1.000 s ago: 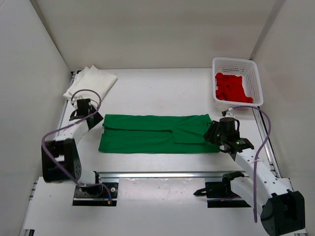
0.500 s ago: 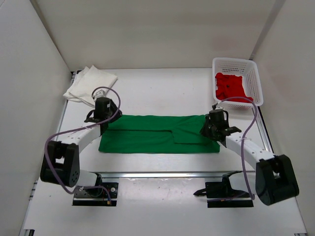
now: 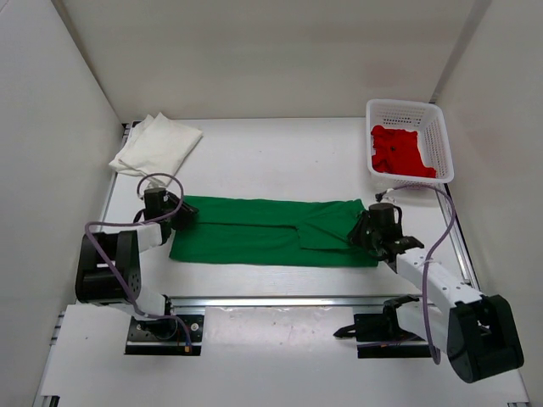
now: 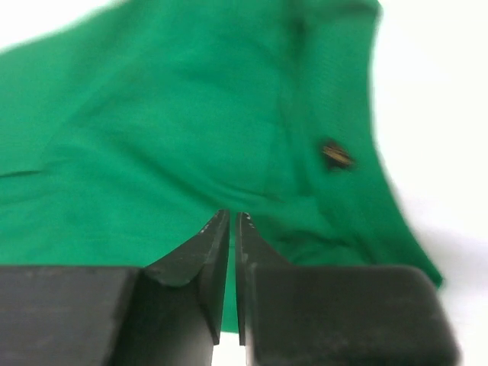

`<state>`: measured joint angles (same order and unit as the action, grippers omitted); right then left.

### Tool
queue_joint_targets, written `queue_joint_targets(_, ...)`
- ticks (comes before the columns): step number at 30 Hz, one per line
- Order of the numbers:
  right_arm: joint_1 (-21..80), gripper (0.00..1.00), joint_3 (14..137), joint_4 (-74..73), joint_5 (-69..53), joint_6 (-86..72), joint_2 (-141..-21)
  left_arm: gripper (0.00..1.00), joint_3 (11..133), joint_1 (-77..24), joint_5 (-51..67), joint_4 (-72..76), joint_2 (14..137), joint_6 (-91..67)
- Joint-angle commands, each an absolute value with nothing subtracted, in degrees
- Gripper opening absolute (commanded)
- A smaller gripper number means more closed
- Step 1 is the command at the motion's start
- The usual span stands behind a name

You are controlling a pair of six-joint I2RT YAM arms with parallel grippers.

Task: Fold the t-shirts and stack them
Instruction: Fold the other side of the tshirt into a rectangle, then rotate the tshirt 90 degrees

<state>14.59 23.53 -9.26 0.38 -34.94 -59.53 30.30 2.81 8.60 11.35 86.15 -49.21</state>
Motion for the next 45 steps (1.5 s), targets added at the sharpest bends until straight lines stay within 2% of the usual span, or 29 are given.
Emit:
queue_joint_targets(1,17.8,0.09,29.6,-8.8,2.2,-34.1,-59.3,0.46,30.6,-1.1,5.2,10.4,80.2,-48.4)
queue_joint_targets(7,20.7,0.00,35.2,-5.2,0.7,-34.0,-75.7,0.46,37.0,-15.3,0.1,6.8,74.0,-41.7)
queue_joint_targets(13,23.3,0.00,43.0,-2.5,-3.1,-34.5,-92.9,0.47,36.7,-24.2,5.0,8.2,72.5,-41.9)
queue_joint_targets(15,23.1,0.00,51.3,-3.4,-3.9,-33.1,-99.3,0.49,36.8,-26.7,4.9,7.4,70.7,-40.6)
queue_joint_targets(17,21.6,0.00,64.0,-8.9,-4.9,-31.1,-107.7,0.53,35.7,-27.0,5.7,6.5,69.4,-39.9)
queue_joint_targets(19,21.4,0.00,88.8,-14.4,-6.7,-27.5,-120.7,0.55,34.7,-25.9,6.3,6.5,67.9,-39.6)
queue_joint_targets(20,21.8,0.00,98.2,-22.9,-6.8,-26.6,-130.2,0.56,33.2,-25.3,6.0,6.4,66.7,-39.3)
queue_joint_targets(21,22.6,0.00,120.4,-33.6,-8.5,-24.4,-135.8,0.55,32.7,-24.1,6.1,6.3,65.7,-39.5)
queue_joint_targets(22,22.2,0.00,150.0,-39.9,-9.4,-23.5,-148.8,0.55,31.6,-24.3,5.9,6.2,65.4,-39.6)
queue_joint_targets(23,22.4,0.00,162.4,-44.3,-13.8,-23.7,-154.0,0.56,30.8,-23.6,6.3,6.0,64.7,-39.3)
queue_joint_targets(24,21.6,0.00,142.9,-31.6,-18.6,-27.4,-143.4,0.56,29.9,-23.7,6.1,5.7,64.3,-38.9)
queue_joint_targets(25,21.5,0.01,128.0,-25.5,-19.9,-28.8,-138.5,0.56,29.4,-23.7,5.8,5.2,64.2,-38.8)
queue_joint_targets(26,21.7,0.06,123.8,-19.5,-18.0,-28.8,-131.5,0.57,28.7,-23.7,5.5,4.7,63.6,-38.5)
queue_joint_targets(27,22.6,0.10,121.3,-19.4,-15.5,-25.6,-129.4,0.57,28.2,-23.5,5.0,4.8,63.0,-38.7)
queue_joint_targets(29,24.1,0.26,125.0,-24.6,-12.9,-20.8,-124.6,0.59,26.5,-23.3,6.1,5.9,62.8,-39.2)
queue_joint_targets(31,26.2,0.37,128.9,-30.9,-10.8,-16.3,-122.1,0.59,26.5,-23.5,6.0,5.4,63.4,-38.9)
queue_joint_targets(32,27.5,0.40,126.2,-31.2,-10.5,-15.2,-119.6,0.60,27.0,-23.6,6.3,5.3,63.4,-38.8)
queue_joint_targets(33,28.3,0.41,123.3,-30.8,-9.9,-14.8,-116.5,0.60,27.1,-23.6,5.9,4.8,63.2,-38.7)
queue_joint_targets(35,31.7,0.39,106.8,-24.4,-7.9,-14.6,-111.3,0.60,27.1,-22.8,6.3,4.8,62.2,-38.5)
queue_joint_targets(36,32.5,0.32,101.7,-21.4,-6.3,-15.0,-106.7,0.60,26.5,-22.4,5.9,5.0,61.6,-38.1)
queue_joint_targets(37,34.2,0.30,91.3,-15.5,-6.0,-16.9,-105.0,0.60,26.5,-21.3,6.1,4.3,60.5,-38.1)
queue_joint_targets(39,36.6,0.15,76.0,-8.5,-6.2,-21.3,-98.4,0.60,27.8,-19.4,5.0,0.9,58.0,-35.1)
queue_joint_targets(41,38.7,0.08,69.2,-3.3,-8.3,-23.5,-95.7,0.60,29.9,-17.9,2.5,-2.5,56.3,-32.3)
queue_joint_targets(44,43.6,0.11,61.8,1.6,-6.2,-26.4,-94.0,0.60,30.1,-17.6,2.1,-2.2,54.6,-31.8)
queue_joint_targets(45,45.4,0.18,60.0,3.2,-5.8,-27.7,-94.4,0.60,30.0,-17.5,2.8,-1.3,54.8,-32.0)
